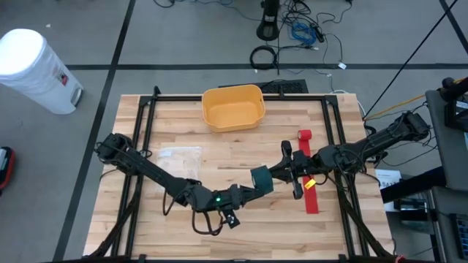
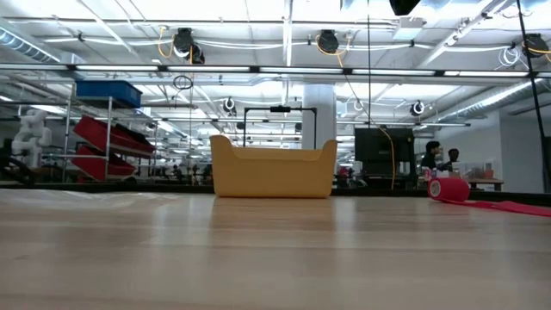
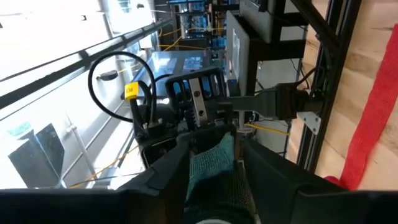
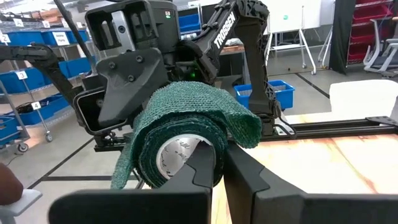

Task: Roll bandage
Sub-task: Roll the green bandage

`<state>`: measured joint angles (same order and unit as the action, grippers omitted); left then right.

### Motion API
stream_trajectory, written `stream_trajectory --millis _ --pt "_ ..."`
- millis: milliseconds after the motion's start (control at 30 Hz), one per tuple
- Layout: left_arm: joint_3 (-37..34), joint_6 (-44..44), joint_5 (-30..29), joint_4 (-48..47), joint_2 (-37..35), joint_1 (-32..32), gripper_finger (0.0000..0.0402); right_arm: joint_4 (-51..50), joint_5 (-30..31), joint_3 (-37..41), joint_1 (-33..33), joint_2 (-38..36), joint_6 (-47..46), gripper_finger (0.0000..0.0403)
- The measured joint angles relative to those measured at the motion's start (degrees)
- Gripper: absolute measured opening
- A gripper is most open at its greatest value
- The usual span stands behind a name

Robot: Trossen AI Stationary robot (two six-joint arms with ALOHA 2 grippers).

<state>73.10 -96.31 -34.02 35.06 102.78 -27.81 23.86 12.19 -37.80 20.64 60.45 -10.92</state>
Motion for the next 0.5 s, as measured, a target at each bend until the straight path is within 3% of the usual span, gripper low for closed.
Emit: stream_trajectory --millis 500 --pt "0.0 1.5 0.0 0.0 0.0 0.4 0.0078 0.0 0.0 0.0 0.0 0.0 0.0 0.0011"
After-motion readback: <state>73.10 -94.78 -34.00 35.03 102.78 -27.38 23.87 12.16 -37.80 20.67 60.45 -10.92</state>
